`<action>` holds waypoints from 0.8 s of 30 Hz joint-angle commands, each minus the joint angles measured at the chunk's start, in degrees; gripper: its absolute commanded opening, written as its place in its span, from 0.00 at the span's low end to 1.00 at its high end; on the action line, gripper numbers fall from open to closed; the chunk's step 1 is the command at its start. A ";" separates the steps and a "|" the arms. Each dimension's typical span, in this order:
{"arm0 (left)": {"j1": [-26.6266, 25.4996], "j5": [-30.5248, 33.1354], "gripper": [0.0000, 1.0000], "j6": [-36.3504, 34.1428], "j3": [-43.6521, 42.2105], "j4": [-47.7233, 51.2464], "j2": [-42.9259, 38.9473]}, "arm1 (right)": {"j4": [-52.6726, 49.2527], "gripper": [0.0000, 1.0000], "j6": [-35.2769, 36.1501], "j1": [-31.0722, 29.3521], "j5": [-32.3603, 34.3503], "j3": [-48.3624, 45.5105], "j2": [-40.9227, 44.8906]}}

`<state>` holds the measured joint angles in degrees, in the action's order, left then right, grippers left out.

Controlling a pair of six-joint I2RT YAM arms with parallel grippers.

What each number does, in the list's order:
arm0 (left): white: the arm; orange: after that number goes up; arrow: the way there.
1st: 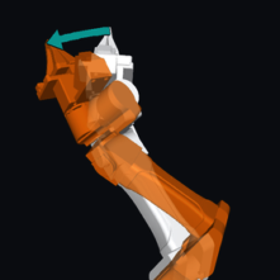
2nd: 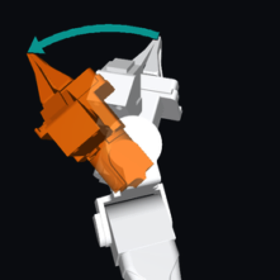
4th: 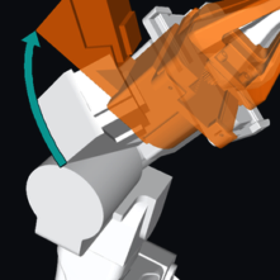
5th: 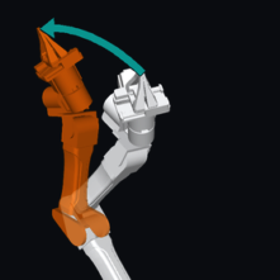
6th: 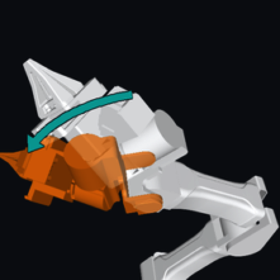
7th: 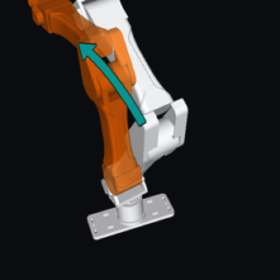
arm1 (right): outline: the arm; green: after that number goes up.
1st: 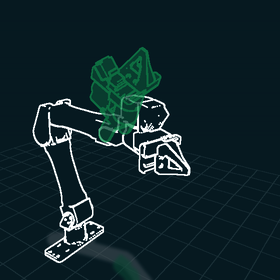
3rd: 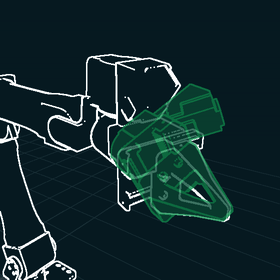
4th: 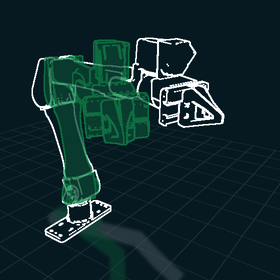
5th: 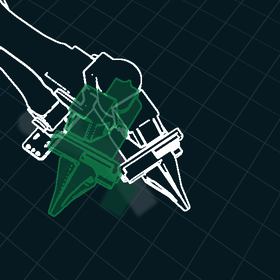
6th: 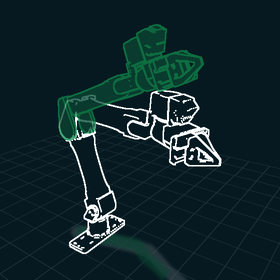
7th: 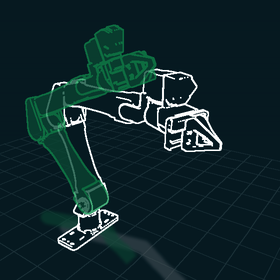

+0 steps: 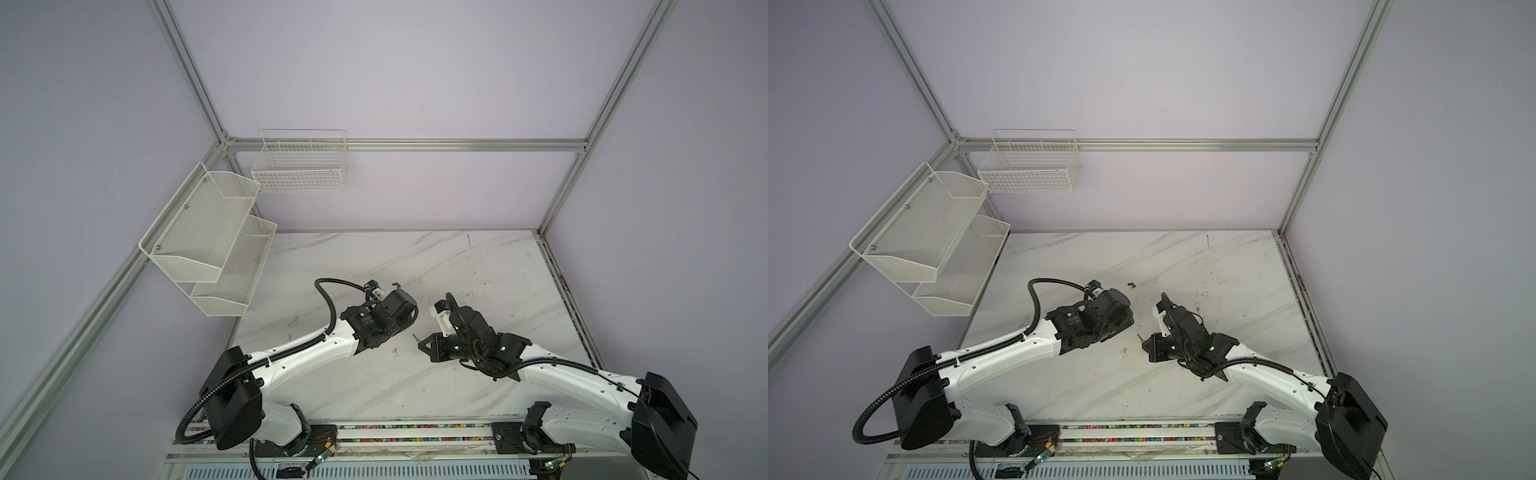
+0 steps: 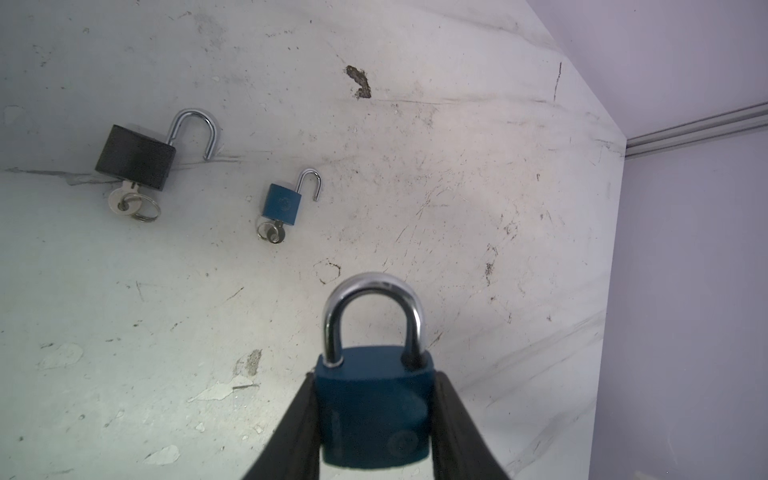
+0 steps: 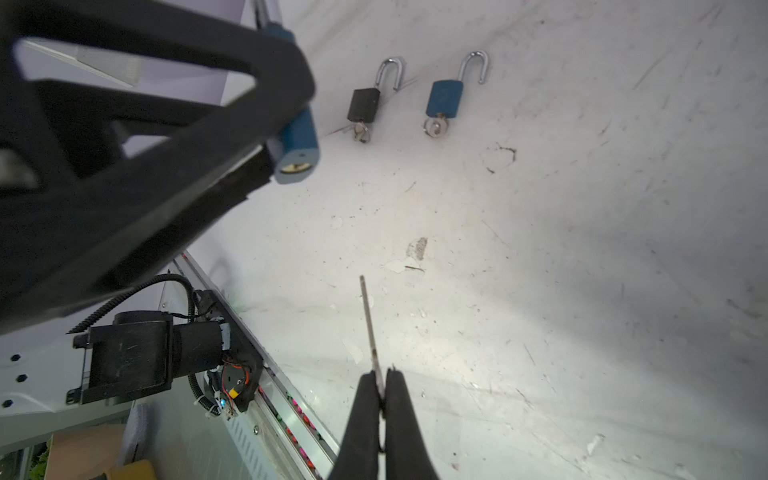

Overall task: Unlock with the key
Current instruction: 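Lift the blue padlock with the left gripper while right brings key beneath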

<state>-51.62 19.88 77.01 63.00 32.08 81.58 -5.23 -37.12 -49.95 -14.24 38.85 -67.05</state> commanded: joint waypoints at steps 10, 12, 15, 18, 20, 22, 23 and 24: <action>-0.07 3.75 0.03 2.87 1.44 -3.66 -4.52 | 12.47 0.00 -2.12 -1.36 2.64 4.38 -3.24; -0.05 3.76 0.03 2.64 1.25 -3.88 -4.76 | 12.23 0.00 -1.66 -1.37 3.05 4.44 -4.02; -0.10 3.80 0.02 2.77 1.06 -3.99 -4.84 | 12.87 0.00 -1.94 -1.46 2.09 4.52 -4.10; -0.06 3.73 0.02 2.79 0.71 -5.13 -4.90 | 12.14 0.00 -1.36 -1.45 2.90 4.32 -4.55; -0.06 4.24 0.02 2.79 0.32 -5.36 -5.16 | 10.38 0.00 -0.35 -1.44 4.09 4.56 -4.54; -0.06 5.17 0.01 2.71 0.02 -5.69 -5.69 | 9.94 0.00 -0.08 -1.44 4.30 4.21 -3.72; -0.06 5.63 0.01 2.78 -0.13 -5.79 -5.78 | 9.82 0.00 0.08 -1.45 4.30 3.81 -3.22; 0.07 5.73 0.01 2.78 -0.16 -5.83 -5.77 | 9.49 0.00 0.20 -1.44 4.31 3.53 -2.70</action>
<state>-51.51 22.52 79.05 63.00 29.52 78.48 5.15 -37.80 -51.07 -11.31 43.09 -71.20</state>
